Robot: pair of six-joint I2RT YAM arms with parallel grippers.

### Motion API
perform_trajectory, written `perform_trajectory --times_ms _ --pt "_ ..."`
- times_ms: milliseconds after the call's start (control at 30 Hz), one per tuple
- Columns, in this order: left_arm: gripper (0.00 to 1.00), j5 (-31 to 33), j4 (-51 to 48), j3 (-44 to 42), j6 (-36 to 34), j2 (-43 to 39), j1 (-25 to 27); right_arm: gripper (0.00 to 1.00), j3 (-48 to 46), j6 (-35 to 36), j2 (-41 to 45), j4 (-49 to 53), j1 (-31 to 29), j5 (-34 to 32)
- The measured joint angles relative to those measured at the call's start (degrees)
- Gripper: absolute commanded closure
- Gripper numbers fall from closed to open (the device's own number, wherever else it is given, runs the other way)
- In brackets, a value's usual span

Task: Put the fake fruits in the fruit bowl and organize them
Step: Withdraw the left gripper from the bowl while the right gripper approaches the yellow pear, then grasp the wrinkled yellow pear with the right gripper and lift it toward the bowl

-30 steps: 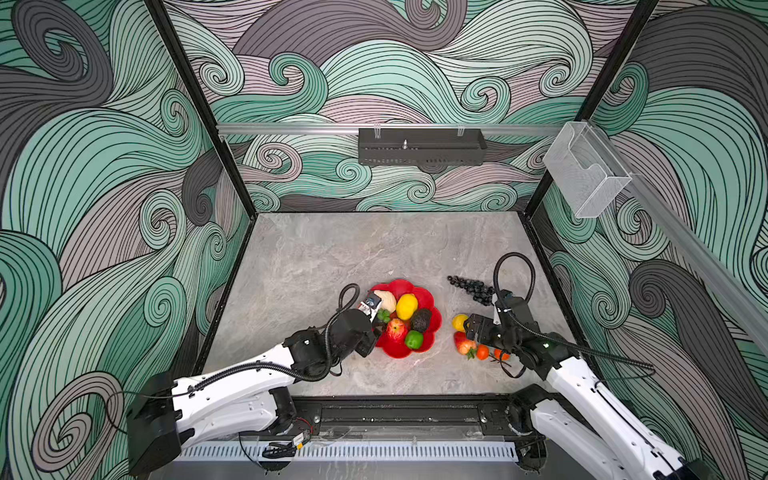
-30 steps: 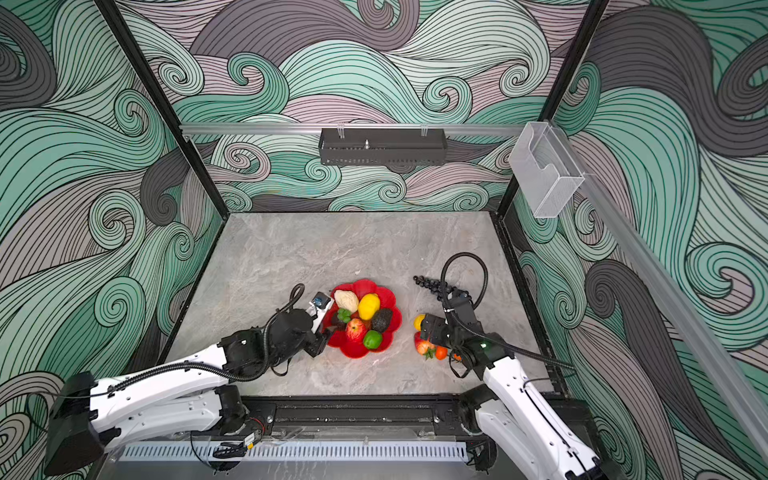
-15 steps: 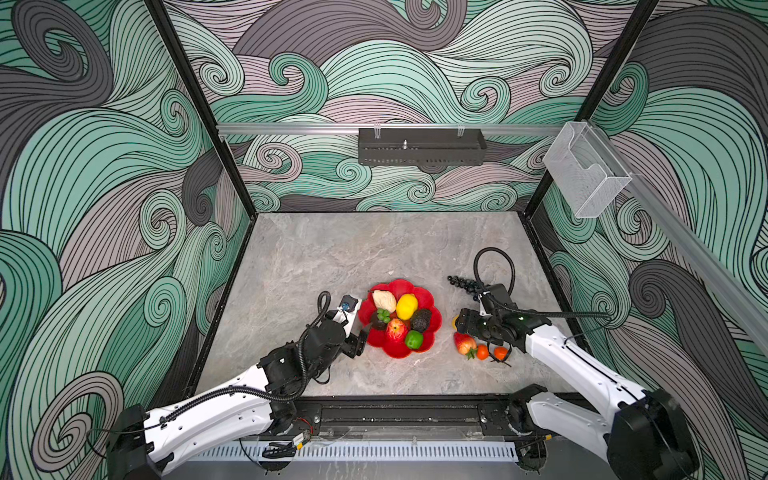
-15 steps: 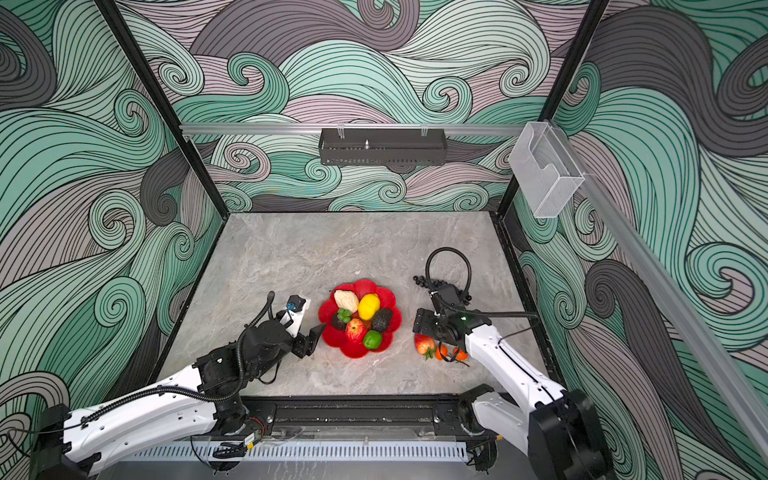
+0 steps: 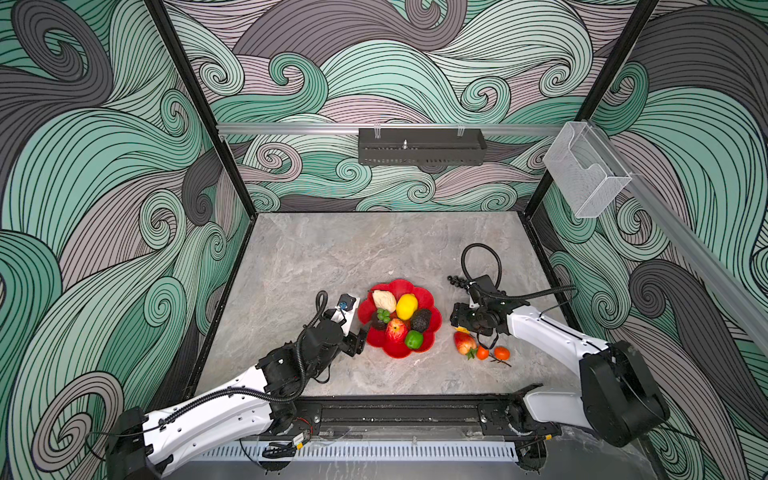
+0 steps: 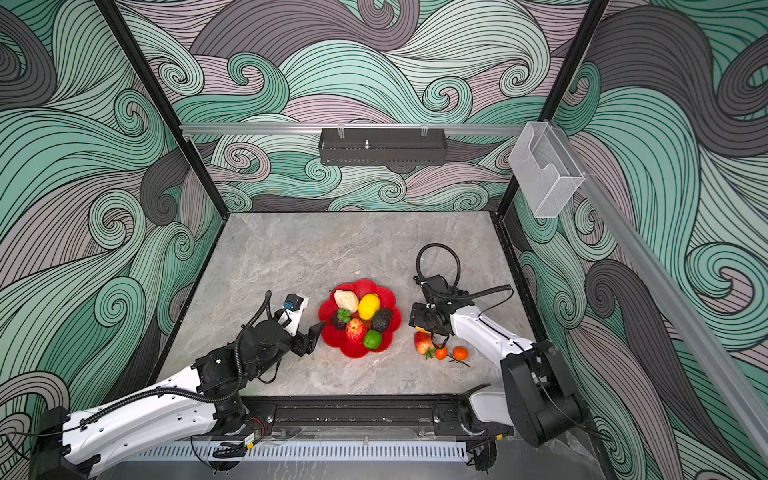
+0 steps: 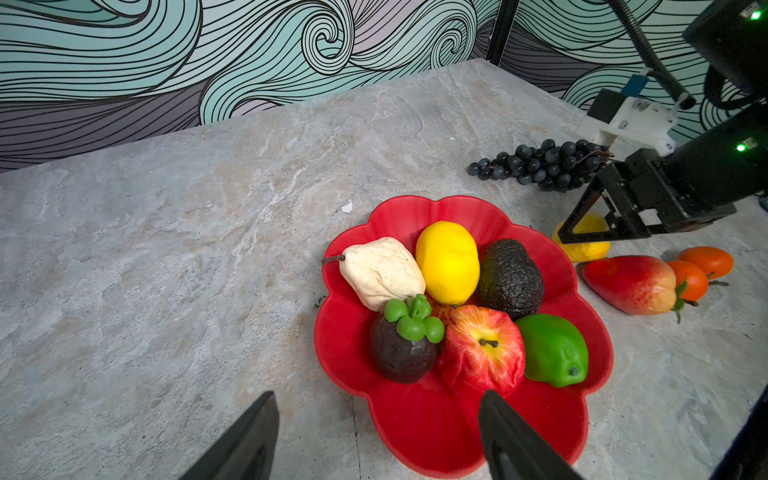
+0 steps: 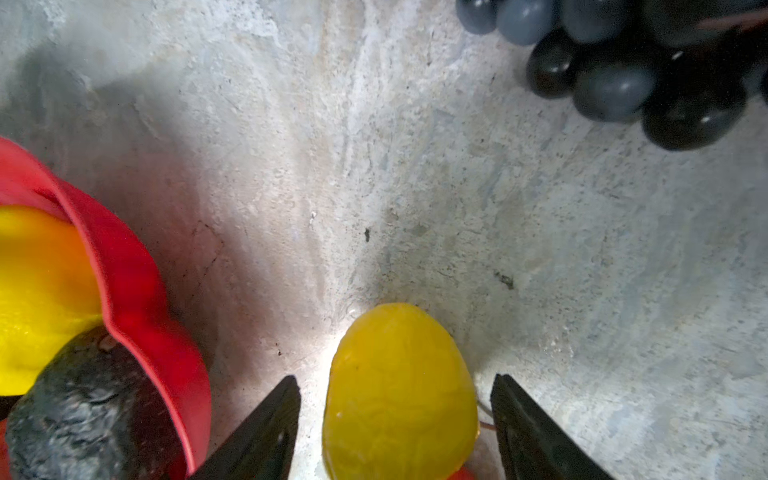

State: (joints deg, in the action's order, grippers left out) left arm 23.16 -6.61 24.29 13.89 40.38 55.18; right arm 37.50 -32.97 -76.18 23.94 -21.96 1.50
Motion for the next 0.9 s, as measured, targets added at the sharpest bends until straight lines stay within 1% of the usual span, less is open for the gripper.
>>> perform_trajectory --times_ms 200,367,633,900 --pt "0.22 0.0 0.2 0.0 0.2 0.0 -0.3 0.40 0.0 0.7 -0.7 -0.7 0.0 0.0" --pt "0.22 0.0 0.2 0.0 0.3 0.0 -0.3 0.45 0.0 1.1 -0.1 -0.8 -0.1 0.0" --pt "0.22 0.0 0.3 0.0 0.5 0.8 -0.8 0.47 0.2 1.4 4.2 -0.7 -0.1 0.7" --pt "0.22 -0.3 0.3 0.0 0.8 2.2 -1.4 0.48 0.5 1.5 8.9 -0.7 -0.3 3.7"
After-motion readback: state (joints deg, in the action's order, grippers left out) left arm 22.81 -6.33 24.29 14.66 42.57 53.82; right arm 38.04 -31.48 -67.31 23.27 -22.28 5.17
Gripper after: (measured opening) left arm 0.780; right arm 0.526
